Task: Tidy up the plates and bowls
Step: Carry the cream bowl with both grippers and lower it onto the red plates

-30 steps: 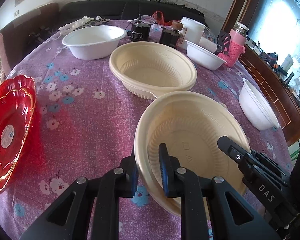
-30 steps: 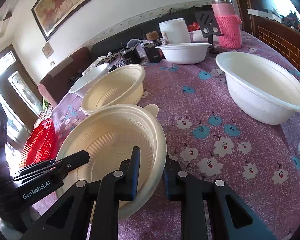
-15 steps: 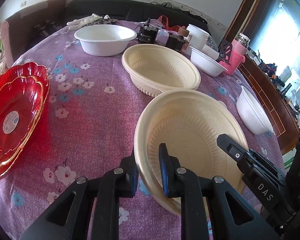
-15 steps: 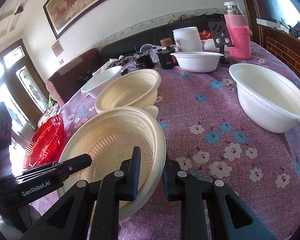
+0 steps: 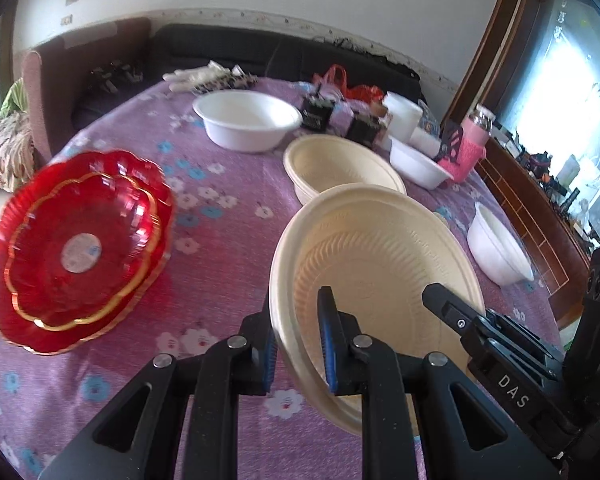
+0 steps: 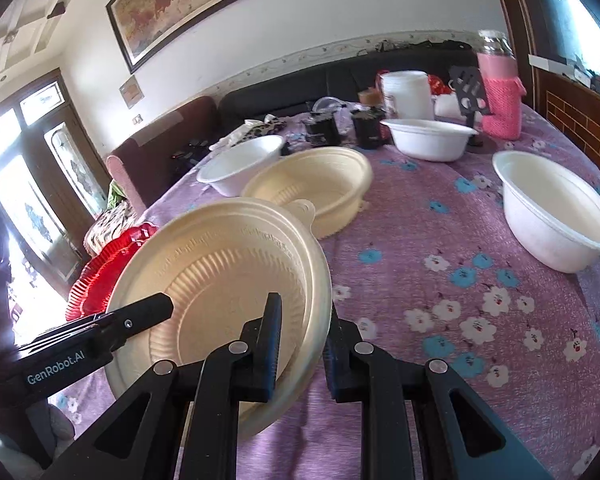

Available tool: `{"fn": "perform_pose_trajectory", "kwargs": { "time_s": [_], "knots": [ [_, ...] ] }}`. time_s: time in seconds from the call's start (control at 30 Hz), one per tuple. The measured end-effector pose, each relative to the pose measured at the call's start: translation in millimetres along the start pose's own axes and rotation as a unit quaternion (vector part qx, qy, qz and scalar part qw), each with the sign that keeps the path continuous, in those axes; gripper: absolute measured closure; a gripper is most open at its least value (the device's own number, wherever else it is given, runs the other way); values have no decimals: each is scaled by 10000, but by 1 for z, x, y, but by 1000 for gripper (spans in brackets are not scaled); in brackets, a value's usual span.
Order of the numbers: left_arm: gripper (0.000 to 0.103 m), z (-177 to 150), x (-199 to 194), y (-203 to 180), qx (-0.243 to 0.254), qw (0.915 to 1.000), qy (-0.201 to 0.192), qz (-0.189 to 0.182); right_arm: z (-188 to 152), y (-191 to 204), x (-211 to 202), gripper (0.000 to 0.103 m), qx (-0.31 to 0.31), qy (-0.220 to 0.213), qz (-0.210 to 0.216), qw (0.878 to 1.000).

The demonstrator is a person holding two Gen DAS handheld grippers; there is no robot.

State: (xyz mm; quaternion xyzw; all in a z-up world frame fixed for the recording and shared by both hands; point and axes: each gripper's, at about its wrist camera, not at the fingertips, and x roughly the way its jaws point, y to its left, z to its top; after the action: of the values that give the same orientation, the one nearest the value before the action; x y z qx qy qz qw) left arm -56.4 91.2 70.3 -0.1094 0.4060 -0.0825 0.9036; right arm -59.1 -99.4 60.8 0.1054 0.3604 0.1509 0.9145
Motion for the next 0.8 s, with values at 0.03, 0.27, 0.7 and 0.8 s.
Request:
{"fn": "perform_pose_trajectory", "kwargs": {
  "time_s": [0.03, 0.27, 0.7, 0.8],
  "knots": [
    [85, 1, -5, 4, -24, 10000, -49, 17, 2, 6, -1, 83, -39, -10, 26, 10000],
    [85, 9, -29, 47, -394, 9985, -310, 197, 15, 50, 5, 82, -280, -14, 268, 9992],
    [85, 32, -54, 150, -1053, 9887, -607, 877, 39, 154, 68, 82, -784, 380, 793, 9930],
    [85, 35, -47, 171, -1154, 9867, -534, 1015, 38, 171, 89, 82, -858, 562, 821, 9913]
  ]
}}
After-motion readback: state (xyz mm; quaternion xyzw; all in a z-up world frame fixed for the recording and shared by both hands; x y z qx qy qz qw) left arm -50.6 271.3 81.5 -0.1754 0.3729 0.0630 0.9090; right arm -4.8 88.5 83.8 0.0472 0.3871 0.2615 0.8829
